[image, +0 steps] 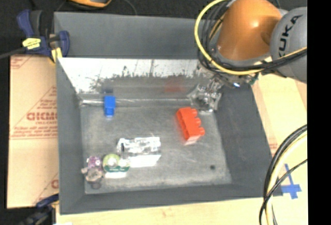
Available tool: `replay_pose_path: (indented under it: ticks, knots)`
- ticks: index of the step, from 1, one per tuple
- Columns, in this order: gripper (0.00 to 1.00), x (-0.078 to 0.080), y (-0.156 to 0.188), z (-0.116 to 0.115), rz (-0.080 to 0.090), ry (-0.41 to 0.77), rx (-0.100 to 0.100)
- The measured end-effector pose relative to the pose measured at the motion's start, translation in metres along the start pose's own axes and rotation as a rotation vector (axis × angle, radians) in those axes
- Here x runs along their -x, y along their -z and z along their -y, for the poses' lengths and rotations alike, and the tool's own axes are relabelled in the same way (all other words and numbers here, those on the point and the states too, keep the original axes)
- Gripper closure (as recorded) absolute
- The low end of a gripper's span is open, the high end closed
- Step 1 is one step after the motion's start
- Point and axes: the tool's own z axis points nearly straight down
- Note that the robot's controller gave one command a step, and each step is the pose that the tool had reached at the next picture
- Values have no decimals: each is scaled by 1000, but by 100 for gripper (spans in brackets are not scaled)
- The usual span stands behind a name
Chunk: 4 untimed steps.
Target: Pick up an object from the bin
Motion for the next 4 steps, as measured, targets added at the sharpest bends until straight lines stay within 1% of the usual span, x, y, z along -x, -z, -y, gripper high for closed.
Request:
replay_pose_path:
  ticks: [1, 2, 3, 4]
  knots:
    - [100, -43, -27, -54, -5, 220, 6]
    - [0, -42, -26, -53, -3, 218, 3]
    - [0, -30, -107, -22, 0, 136, 2]
    - [100, -29, -103, -21, 1, 135, -3]
